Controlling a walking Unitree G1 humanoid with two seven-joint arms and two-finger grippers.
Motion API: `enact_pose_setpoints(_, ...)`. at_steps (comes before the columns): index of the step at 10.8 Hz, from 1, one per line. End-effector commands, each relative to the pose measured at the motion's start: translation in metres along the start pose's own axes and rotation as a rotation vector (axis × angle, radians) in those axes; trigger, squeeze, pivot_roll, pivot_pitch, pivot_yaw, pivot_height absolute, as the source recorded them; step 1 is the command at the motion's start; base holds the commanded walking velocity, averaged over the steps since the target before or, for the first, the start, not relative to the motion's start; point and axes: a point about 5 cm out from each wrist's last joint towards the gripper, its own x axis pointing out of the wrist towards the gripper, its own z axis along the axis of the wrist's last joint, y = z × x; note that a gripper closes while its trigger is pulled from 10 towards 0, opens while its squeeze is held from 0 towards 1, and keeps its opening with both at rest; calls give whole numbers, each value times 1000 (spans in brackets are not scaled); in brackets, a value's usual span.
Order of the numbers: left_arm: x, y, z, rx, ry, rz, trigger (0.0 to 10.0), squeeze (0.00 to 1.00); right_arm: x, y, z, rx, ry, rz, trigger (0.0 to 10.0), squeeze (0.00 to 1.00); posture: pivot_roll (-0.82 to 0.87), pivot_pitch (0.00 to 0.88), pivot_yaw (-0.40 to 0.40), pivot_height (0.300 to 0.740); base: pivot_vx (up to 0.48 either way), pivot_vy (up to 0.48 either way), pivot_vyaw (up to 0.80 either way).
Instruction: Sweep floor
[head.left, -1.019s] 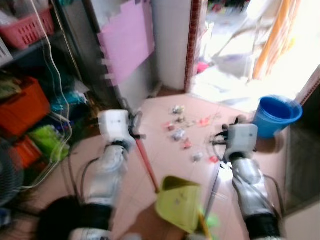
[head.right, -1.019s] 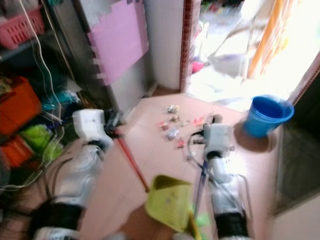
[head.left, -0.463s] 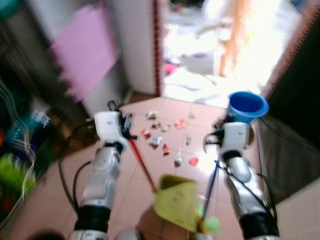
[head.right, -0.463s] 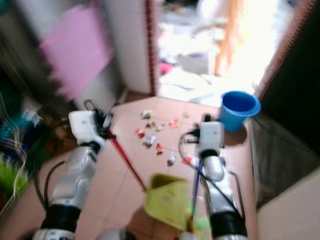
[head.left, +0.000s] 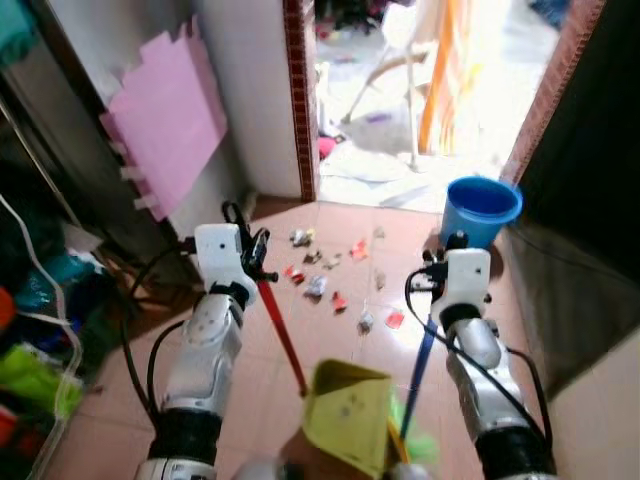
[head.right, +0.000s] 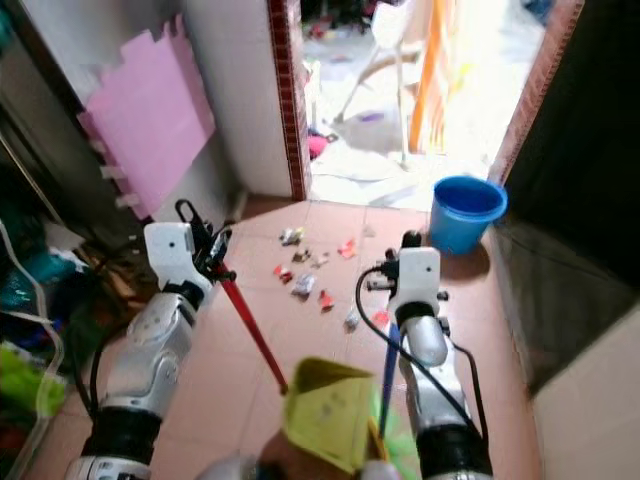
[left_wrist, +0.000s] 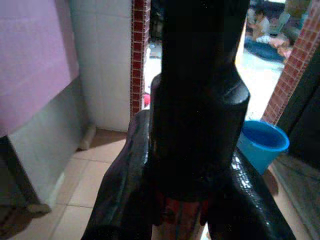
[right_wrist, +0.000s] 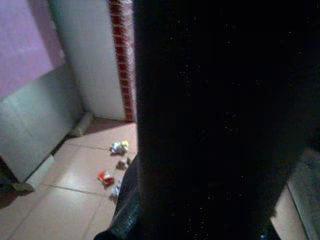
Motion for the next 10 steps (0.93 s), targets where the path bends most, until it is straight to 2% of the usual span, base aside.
enact_pose_setpoints(1,3,-4,8,-11,-29,-15,10000,0,2,3,2,26,-3,6,10000,0,-72,0,99,740,0,465,0)
enact_pose_setpoints(4,3,-7,8,-2,-34,-30,10000,0,2,4,2,19,-10,9,10000,0,-74,0,98,740,0,460,0)
enact_pose_setpoints(8,7,-11,10,23,-28,-68,10000,0,6,4,12,-11,-27,10,10000,0,-73,0,59,740,0,0,0)
enact_pose_setpoints(9,5,-9,7,11,-24,-47,10000,0,6,5,12,-12,-25,16,10000,0,-70,0,63,740,0,0,0)
enact_pose_setpoints(10,0,-12,1,13,-11,-47,10000,0,4,5,3,-4,6,18,10000,0,-60,0,70,740,0,0,-800)
